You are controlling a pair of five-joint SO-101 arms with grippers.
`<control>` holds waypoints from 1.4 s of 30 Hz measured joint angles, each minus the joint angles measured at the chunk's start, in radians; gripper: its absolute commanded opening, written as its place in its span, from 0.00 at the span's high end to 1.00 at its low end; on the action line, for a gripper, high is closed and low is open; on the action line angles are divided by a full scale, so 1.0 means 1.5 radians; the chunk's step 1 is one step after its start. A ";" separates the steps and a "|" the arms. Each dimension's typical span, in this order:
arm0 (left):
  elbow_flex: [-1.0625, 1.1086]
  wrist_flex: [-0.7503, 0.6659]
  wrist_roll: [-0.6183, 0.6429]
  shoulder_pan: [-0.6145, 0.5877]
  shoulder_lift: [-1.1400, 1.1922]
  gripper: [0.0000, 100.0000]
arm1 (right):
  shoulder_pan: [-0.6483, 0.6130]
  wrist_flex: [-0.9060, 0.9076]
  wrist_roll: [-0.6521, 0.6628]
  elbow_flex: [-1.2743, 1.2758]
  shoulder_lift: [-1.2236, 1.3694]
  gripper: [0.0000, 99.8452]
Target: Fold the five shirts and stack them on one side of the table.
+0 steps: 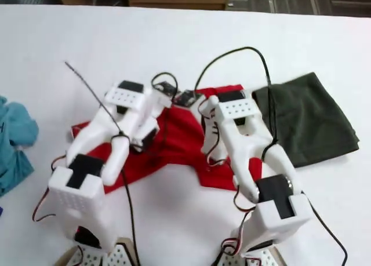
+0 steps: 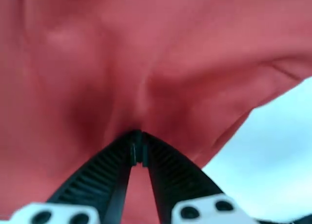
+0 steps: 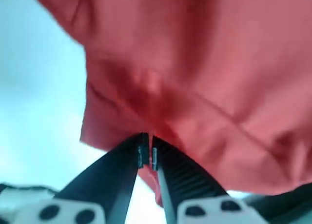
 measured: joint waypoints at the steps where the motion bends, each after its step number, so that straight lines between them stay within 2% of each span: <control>1: 0.011 -0.010 0.000 0.003 0.000 0.97 | -0.001 0.014 0.000 0.000 0.001 0.98; 7: 0.044 -0.030 0.000 0.005 -0.001 0.97 | -0.016 0.077 -0.002 0.000 0.002 0.98; 11: 0.044 -0.033 -0.002 -0.008 -0.002 0.97 | -0.019 0.080 -0.002 0.000 -0.010 0.98; 15: 0.037 -0.031 -0.003 -0.040 -0.002 0.97 | -0.017 0.064 -0.001 -0.001 -0.092 0.98; 18: 0.017 -0.031 0.020 -0.083 -0.001 0.97 | 0.014 0.005 -0.021 -0.012 -0.155 0.98; 24: -0.033 -0.031 0.149 -0.146 -0.001 0.97 | 0.080 -0.206 -0.167 -0.015 -0.167 0.98; 28: -0.044 -0.031 0.181 -0.149 -0.001 0.97 | 0.076 -0.347 -0.166 -0.028 -0.092 0.98; 31: -0.045 -0.027 0.187 -0.151 -0.001 0.97 | 0.078 -0.386 -0.144 -0.081 0.007 0.98; 36: -0.046 -0.035 0.179 -0.153 -0.001 0.97 | 0.108 -0.392 -0.138 -0.253 0.200 0.98; 42: -0.046 -0.045 0.124 -0.197 -0.001 0.97 | 0.159 -0.296 -0.138 -0.485 0.395 0.98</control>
